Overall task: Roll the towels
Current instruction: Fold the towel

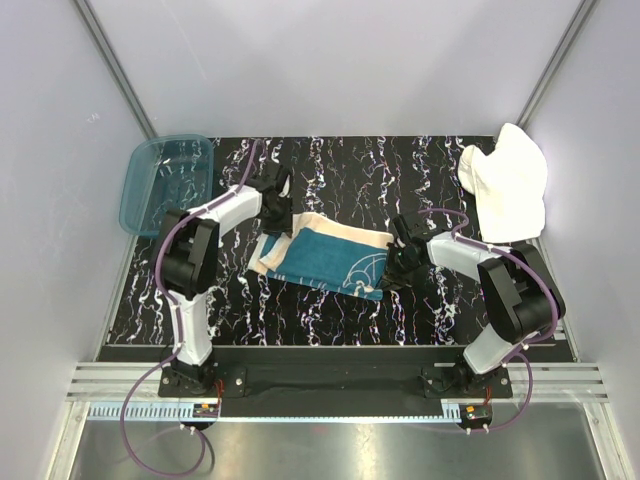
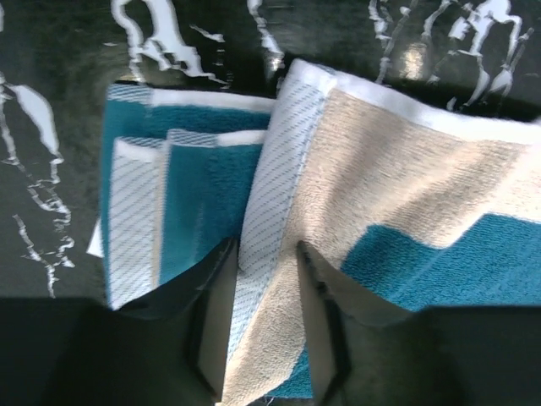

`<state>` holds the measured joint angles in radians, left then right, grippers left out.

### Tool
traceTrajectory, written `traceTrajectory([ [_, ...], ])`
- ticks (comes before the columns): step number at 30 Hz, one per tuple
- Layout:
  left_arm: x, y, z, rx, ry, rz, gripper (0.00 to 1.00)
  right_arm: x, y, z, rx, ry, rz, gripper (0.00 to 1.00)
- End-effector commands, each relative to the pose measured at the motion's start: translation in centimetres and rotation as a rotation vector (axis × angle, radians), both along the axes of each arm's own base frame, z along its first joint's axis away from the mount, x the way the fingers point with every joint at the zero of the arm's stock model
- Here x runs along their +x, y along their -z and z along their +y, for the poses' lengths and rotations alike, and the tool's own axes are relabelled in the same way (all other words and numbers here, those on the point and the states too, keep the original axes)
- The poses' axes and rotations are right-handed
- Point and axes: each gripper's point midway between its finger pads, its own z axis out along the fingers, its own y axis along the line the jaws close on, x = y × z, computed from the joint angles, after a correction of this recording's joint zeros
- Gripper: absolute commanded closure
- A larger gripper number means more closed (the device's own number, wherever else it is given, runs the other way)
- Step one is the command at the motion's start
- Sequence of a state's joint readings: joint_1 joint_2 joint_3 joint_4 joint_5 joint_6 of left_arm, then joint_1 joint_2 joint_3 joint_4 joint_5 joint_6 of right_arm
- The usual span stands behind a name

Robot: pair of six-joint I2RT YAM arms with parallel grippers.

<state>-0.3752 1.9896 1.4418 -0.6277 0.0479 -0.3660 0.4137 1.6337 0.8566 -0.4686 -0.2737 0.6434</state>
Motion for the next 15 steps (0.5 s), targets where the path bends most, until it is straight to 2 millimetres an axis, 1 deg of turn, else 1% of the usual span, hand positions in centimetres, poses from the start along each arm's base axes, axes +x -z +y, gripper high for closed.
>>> traceTrajectory([
  [1, 0.4, -0.3, -1.2, -0.008, 0.026, -0.042, 0.65, -1.1, 1.1, -0.8, -0.047, -0.016, 0.028, 0.93],
  [2, 0.4, -0.2, -1.1, 0.001, 0.024, -0.042, 0.69, -1.2, 1.2, -0.8, -0.05, -0.016, 0.03, 0.93],
  [3, 0.3, 0.0, -1.1, 0.01, 0.023, -0.04, 0.77, -1.2, 1.3, -0.9, -0.053, -0.017, 0.032, 0.94],
  [5, 0.3, 0.0, -0.9, 0.023, 0.015, -0.04, 0.85, -1.3, 1.4, -0.9, -0.053, -0.017, 0.033, 0.94],
  [6, 0.3, -0.1, -0.8, 0.025, 0.008, -0.037, 0.93, -1.3, 1.5, -1.0, -0.055, -0.017, 0.036, 0.94],
  [7, 0.2, -0.4, -0.8, 0.025, 0.004, -0.039, 0.94, -1.4, 1.6, -1.0, -0.055, -0.015, 0.038, 0.94],
  [8, 0.1, -0.6, -0.2, 0.051, -0.011, -0.038, 0.94, -1.4, 1.6, -1.0, -0.056, -0.017, 0.039, 0.95],
  [9, 0.4, -1.6, 0.4, 0.077, -0.041, -0.066, 0.94, -1.5, 1.7, -1.0, -0.059, -0.016, 0.043, 0.95],
  [11, 0.1, -2.5, 1.8, 0.134, -0.076, -0.079, 0.93, -1.6, 1.9, -1.2, -0.065, -0.017, 0.048, 0.96],
  [12, 0.2, -3.8, 2.3, 0.143, -0.098, -0.107, 0.92, -1.7, 2.1, -1.2, -0.069, -0.018, 0.052, 0.95],
  [13, -0.2, -4.3, 2.9, 0.167, -0.108, -0.106, 0.91, -1.7, 2.1, -1.3, -0.07, -0.02, 0.053, 0.96],
  [14, -0.1, -4.9, 3.7, 0.2, -0.125, -0.126, 0.89, -1.8, 2.2, -1.3, -0.071, -0.021, 0.055, 0.96],
  [15, -0.2, -5.9, 4.1, 0.209, -0.14, -0.147, 0.88, -2.0, 2.5, -1.4, -0.078, -0.019, 0.064, 0.96],
])
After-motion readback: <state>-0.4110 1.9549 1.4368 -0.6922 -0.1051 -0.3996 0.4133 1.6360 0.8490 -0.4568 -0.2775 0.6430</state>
